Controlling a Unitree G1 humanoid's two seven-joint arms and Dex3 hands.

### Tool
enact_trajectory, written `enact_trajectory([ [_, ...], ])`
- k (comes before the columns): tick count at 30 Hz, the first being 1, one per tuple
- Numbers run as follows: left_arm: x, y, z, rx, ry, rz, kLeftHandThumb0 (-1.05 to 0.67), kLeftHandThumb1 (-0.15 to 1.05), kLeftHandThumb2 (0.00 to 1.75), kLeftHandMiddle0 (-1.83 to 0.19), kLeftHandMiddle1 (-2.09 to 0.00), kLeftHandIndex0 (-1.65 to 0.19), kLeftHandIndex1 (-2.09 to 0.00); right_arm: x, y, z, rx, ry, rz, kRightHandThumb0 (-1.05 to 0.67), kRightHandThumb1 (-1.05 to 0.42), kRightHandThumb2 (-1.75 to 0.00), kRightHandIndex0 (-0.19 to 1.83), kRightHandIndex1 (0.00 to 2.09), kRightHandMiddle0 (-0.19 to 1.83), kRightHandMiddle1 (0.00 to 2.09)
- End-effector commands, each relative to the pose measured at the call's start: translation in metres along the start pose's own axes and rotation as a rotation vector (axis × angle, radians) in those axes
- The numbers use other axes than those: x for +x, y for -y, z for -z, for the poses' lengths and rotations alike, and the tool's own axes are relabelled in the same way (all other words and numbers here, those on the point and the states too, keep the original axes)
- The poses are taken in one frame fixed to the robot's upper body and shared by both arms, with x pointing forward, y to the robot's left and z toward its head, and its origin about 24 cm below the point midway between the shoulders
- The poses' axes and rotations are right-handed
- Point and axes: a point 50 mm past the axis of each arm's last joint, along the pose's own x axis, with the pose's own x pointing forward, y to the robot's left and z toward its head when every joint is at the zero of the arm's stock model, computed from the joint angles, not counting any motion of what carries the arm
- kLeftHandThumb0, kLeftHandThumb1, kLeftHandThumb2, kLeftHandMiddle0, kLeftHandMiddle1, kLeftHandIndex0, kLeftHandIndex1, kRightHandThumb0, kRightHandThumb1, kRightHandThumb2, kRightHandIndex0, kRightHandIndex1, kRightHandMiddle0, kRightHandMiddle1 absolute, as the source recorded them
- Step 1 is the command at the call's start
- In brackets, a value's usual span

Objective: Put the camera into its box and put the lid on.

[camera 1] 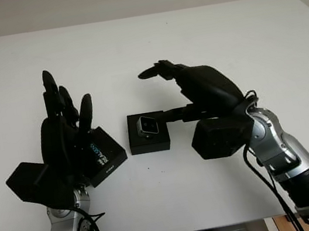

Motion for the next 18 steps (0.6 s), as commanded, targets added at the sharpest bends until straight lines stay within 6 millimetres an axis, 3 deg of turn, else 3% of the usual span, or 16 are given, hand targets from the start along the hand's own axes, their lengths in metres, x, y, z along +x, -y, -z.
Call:
enact_trajectory([
  [1,-0.003,-0.001,-0.001,0.004,0.011,-0.001,-0.61,1.05,0.33,0.19,-0.03,0.19,-0.02,-0.006,-0.006,0.001,-0.017,0.037,-0.055,-0.72,-1.05,-0.38,0.27,0.11,-0.11,0.84],
  [10,-0.002,-0.002,-0.002,-0.010,0.013,-0.005,-0.61,1.05,0.31,0.19,-0.04,0.19,-0.02,-0.019,-0.023,0.005,-0.194,0.143,-0.287,-0.84,-1.05,-0.64,-0.03,0.01,-0.18,0.34],
  [18,-0.003,-0.001,-0.003,-0.016,0.013,-0.009,-0.63,1.05,0.31,0.19,-0.02,0.19,0.00,-0.027,-0.032,0.008,-0.285,0.156,-0.392,-0.90,-1.05,-0.67,-0.11,0.02,-0.14,0.18],
])
